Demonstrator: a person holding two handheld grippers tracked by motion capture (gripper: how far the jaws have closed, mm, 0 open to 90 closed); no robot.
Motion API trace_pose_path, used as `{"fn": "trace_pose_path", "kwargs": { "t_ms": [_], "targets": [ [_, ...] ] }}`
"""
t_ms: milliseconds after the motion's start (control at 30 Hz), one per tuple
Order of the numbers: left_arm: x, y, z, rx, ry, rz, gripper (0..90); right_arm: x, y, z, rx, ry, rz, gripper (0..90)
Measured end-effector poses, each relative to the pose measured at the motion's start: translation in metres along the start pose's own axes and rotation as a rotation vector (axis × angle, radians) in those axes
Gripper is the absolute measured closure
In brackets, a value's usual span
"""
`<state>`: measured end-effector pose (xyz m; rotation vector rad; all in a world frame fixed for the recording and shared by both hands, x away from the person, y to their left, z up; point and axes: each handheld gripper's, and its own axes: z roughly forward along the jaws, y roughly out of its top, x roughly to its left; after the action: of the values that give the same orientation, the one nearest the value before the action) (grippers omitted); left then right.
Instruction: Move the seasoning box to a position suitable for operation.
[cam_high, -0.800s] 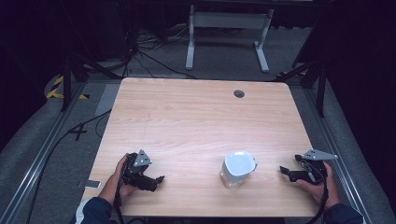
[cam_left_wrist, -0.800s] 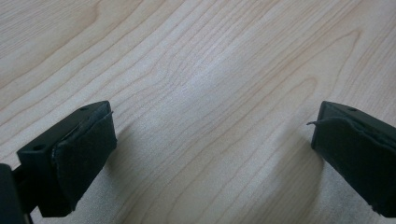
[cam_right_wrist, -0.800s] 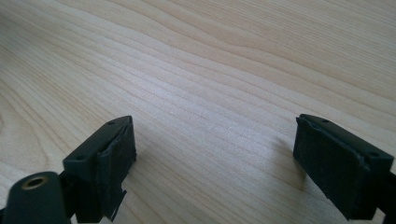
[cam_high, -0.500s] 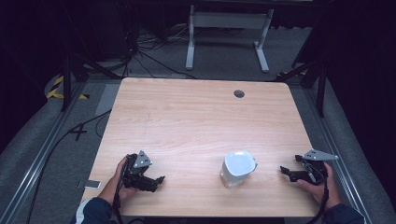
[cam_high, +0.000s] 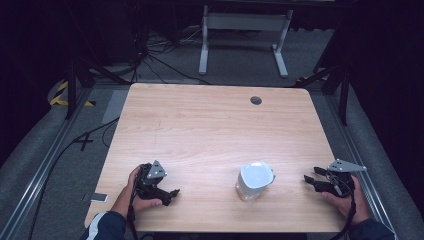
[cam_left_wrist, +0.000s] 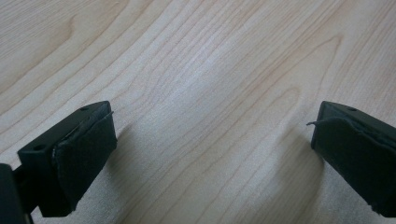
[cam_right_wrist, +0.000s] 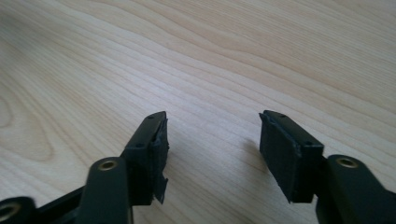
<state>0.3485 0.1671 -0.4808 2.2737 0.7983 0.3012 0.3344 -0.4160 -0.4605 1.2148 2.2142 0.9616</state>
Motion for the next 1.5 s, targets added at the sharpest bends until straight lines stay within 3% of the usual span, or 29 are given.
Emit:
{"fn": "trace_pose_path", "kwargs": {
  "t_ms": [100,133,200,267,700,1033,1500],
  "targets": [
    [0.0,0.0,0.001,-0.008,0.004,0.002,0.4,0.004,0.004,-0.006,-0.018,0.009,-0.019,51.6],
    [0.0,0.0,0.001,-0.006,0.004,-0.004,0.3,0.01,0.009,-0.013,-0.057,0.033,-0.031,58.0],
    [0.0,0.0,0.001,-0.006,0.003,-0.006,0.4,0.012,0.01,-0.015,-0.068,0.038,-0.033,59.1],
    [0.001,0.0,0.0,0.0,0.001,-0.003,0.4,0.021,0.02,-0.024,-0.119,0.073,-0.041,69.7],
    [0.001,0.0,0.0,0.001,-0.002,0.002,0.4,0.05,0.054,-0.046,-0.22,0.171,-0.116,87.8],
    [0.001,0.001,0.0,0.0,-0.002,0.004,0.4,0.081,0.081,-0.046,-0.271,0.267,-0.195,89.2],
    [0.001,0.001,0.0,0.001,-0.003,0.004,0.4,0.117,0.108,-0.022,-0.251,0.326,-0.283,89.5]
  ]
}}
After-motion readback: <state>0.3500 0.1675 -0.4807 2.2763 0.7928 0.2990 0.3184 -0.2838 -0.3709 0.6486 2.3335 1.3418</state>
